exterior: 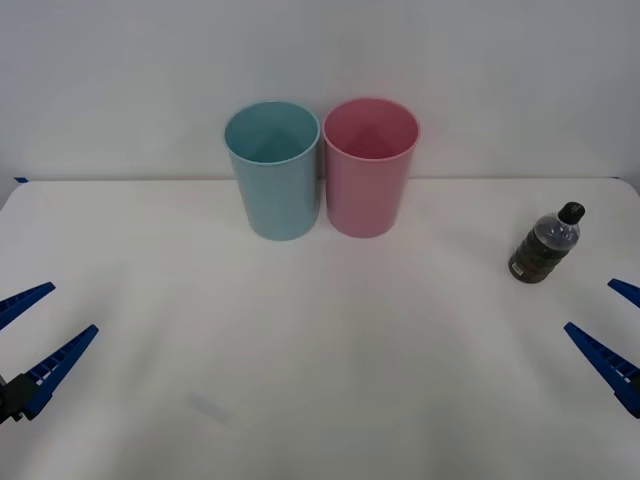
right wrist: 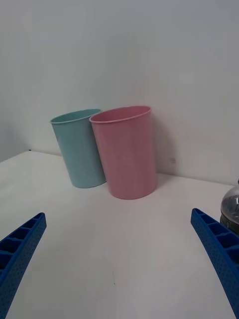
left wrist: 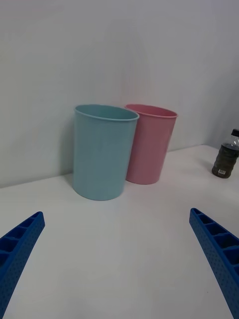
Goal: Grasp the object on the table and drop it into the matching bin: aluminum can to the light blue bin, PET bottle to the pink bin.
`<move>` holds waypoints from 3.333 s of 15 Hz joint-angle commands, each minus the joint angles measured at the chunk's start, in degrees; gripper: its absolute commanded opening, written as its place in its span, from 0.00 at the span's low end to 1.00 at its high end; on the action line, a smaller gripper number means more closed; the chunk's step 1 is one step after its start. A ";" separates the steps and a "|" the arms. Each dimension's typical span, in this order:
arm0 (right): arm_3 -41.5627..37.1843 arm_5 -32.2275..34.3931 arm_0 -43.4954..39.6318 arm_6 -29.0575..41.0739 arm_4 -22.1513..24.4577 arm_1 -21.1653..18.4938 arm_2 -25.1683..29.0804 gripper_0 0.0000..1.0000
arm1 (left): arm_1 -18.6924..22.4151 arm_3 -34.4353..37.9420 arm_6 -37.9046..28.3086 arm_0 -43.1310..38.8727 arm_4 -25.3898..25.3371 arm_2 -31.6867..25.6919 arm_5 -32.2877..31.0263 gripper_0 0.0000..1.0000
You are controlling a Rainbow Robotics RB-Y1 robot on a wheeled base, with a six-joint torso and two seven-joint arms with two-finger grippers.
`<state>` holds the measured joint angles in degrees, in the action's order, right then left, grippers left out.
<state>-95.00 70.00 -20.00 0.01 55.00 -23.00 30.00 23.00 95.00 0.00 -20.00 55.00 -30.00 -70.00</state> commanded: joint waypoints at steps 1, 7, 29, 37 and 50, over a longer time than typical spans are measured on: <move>0.00 0.00 0.00 -0.01 0.00 0.00 0.00 1.00 | 0.00 0.00 0.00 0.00 0.00 0.00 0.00 1.00; -3.70 -4.35 -4.87 -0.09 -0.16 -0.55 -0.56 1.00 | 0.00 0.00 0.00 0.00 0.00 0.00 0.00 1.00; 1.92 -35.19 -1.62 -16.62 -4.64 -0.12 -14.53 1.00 | 0.00 0.00 0.00 0.00 0.00 0.00 0.00 1.00; 13.35 -35.99 8.93 -20.31 -4.64 0.32 -15.50 1.00 | 0.00 0.00 0.00 0.00 0.00 0.00 0.00 1.00; 31.10 -37.57 24.57 -24.62 -3.85 0.50 -15.50 1.00 | 0.00 0.00 0.00 0.00 0.00 0.00 0.00 1.00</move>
<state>-64.50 32.48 3.87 -24.29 51.11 -22.61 14.48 23.00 95.00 0.00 -20.00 55.00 -30.00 -70.00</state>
